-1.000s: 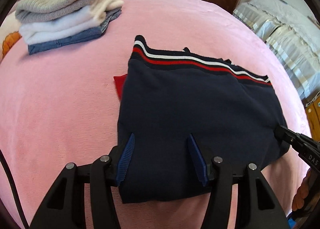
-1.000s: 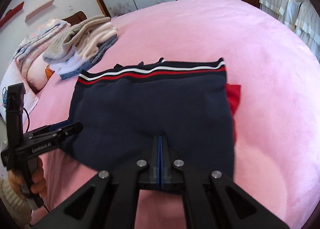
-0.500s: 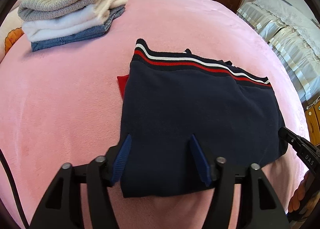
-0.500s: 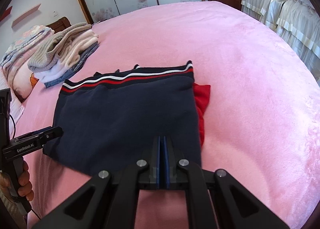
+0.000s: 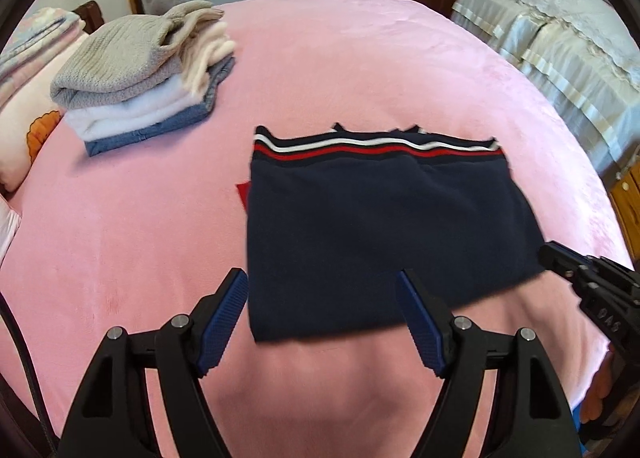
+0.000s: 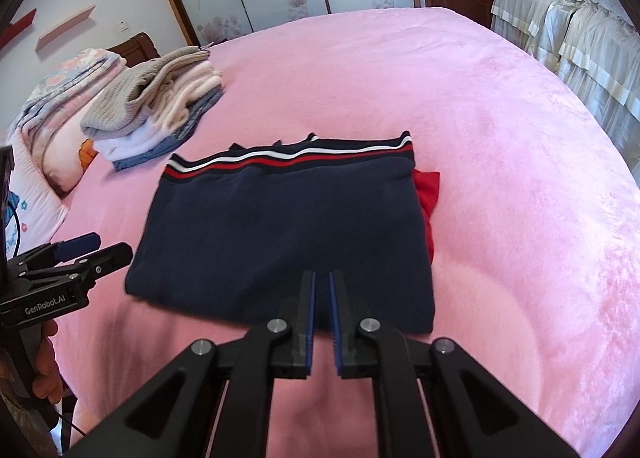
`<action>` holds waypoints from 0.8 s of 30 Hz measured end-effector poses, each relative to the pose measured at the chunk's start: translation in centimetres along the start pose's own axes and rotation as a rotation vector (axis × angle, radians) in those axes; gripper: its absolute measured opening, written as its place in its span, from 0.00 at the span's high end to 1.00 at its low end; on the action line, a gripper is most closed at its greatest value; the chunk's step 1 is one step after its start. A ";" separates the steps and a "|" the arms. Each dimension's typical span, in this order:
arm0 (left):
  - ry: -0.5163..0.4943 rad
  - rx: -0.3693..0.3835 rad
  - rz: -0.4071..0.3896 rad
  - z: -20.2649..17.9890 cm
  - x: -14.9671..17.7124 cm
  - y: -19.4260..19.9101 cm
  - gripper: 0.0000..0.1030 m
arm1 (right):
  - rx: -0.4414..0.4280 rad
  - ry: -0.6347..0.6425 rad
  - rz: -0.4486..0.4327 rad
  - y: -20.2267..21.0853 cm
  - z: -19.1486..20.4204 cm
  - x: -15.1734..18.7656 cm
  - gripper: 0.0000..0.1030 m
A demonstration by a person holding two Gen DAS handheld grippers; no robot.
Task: Fold large clothes
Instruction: 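Lift both grippers away from the folded jacket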
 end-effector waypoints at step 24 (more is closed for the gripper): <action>0.310 0.296 0.100 2.6 5.0 1.1 0.27 | 0.063 0.088 -0.076 3.7 4.8 1.6 0.65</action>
Point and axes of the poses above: each gripper's, at about its wrist camera, not at the fingertips, and y roughly against the way its jaws point, z to its left, x to its underside, the point moved 3 cm from there along -y, roughly the way its jaws point, and after that the axes turned 12 degrees about y, right-handed, at the moved point
